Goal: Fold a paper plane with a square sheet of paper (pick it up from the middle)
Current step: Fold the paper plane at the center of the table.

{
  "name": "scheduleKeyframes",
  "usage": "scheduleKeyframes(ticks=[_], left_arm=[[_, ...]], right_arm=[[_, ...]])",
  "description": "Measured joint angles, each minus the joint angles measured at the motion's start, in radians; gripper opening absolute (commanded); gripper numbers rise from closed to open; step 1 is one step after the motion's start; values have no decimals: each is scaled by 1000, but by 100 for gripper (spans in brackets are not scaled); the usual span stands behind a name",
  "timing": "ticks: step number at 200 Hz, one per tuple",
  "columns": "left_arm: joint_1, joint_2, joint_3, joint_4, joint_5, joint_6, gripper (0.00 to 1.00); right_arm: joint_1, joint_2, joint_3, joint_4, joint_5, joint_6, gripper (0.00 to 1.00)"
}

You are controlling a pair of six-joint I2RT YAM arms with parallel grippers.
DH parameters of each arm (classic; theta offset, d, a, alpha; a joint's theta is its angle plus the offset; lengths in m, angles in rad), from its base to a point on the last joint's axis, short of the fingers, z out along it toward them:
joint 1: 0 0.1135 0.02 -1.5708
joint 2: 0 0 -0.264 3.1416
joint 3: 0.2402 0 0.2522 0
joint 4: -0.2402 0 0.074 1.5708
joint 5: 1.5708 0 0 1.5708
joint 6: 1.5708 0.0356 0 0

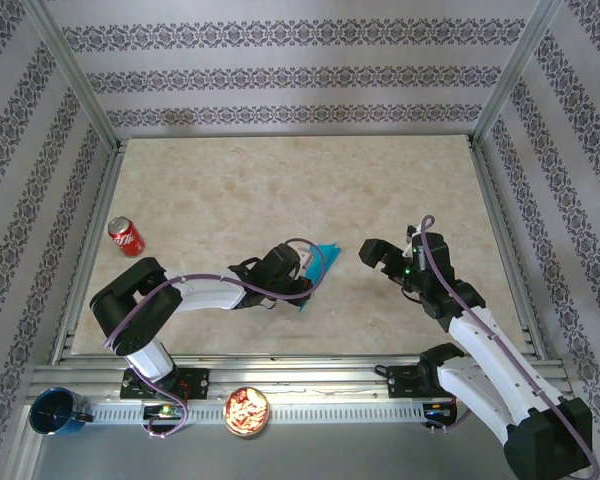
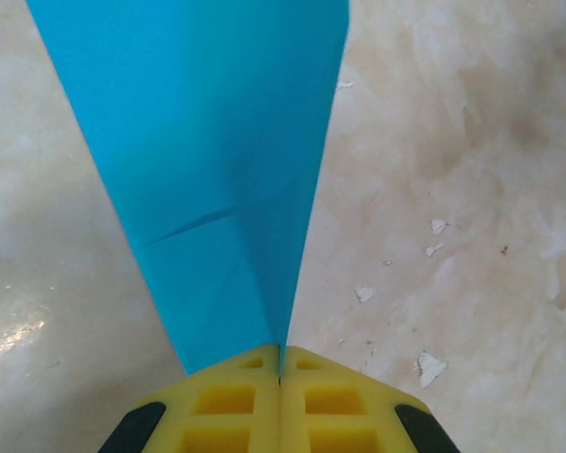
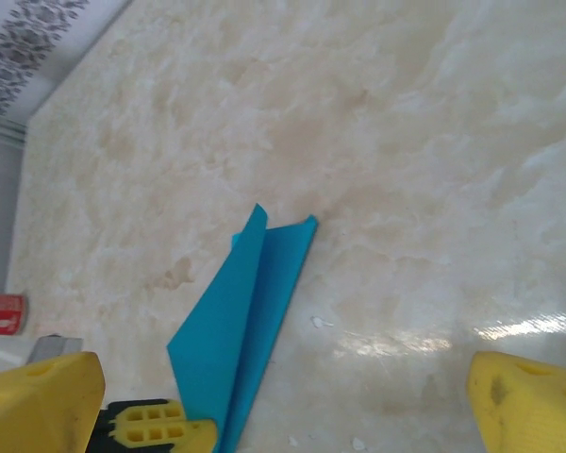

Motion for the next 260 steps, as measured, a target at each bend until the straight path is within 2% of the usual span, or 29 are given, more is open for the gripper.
scheduleKeyframes(ticks=[42,82,190,234,260], left_arm=[[28,45,-10,83,95,-60,0],[33,85,-12,134,149,-106,0],[33,129,-62,290,192,-220,0],[55,143,-63,352,246,-272,0],[74,172,-71,416,279,-316,0]], right_arm=[[-13,-3,-57,73,-87,17,91],[-10,73,-76,126,-145,39,87],[105,152,-92,232,-121,82,84],[154,216,-92,280,-118,56,51],[153,278,-92,320,-133,55,36]])
